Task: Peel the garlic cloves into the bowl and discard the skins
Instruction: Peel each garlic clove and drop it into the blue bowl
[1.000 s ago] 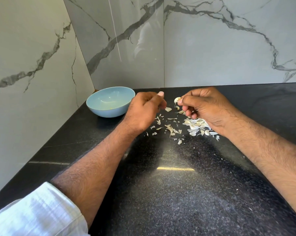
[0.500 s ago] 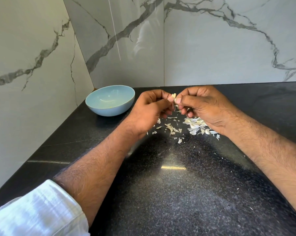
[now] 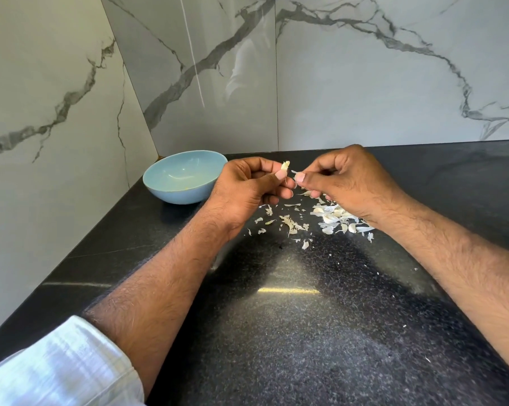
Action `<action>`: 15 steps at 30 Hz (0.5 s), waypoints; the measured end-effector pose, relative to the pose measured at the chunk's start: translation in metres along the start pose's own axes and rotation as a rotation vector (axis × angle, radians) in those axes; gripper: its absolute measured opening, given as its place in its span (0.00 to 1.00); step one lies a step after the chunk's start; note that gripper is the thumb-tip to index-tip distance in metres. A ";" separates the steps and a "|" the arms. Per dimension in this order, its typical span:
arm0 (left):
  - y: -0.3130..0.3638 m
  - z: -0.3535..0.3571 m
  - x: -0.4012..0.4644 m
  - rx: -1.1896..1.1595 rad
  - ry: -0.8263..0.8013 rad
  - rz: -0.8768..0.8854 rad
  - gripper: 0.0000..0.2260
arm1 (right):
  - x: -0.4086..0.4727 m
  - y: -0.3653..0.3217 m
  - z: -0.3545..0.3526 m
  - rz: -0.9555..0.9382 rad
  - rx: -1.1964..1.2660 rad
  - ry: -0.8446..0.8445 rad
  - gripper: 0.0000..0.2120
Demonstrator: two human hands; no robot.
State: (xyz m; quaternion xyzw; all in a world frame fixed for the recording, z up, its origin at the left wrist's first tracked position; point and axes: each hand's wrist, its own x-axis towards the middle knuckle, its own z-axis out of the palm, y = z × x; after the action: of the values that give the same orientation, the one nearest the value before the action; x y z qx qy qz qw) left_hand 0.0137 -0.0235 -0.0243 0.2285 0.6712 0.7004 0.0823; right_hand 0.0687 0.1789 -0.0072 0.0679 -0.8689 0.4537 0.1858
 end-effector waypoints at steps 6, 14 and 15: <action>-0.005 0.003 0.001 -0.015 -0.036 -0.051 0.05 | 0.003 0.001 -0.001 0.021 -0.014 0.039 0.12; -0.004 0.005 0.000 -0.053 -0.045 -0.054 0.03 | 0.000 0.001 0.004 -0.079 -0.009 0.089 0.04; -0.004 0.006 -0.001 -0.041 -0.042 -0.043 0.03 | 0.000 0.001 0.005 -0.089 -0.019 0.093 0.04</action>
State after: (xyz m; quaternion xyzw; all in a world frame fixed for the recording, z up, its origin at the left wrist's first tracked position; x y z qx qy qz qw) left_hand 0.0164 -0.0180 -0.0281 0.2269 0.6595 0.7072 0.1158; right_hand 0.0674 0.1755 -0.0104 0.0835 -0.8597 0.4396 0.2464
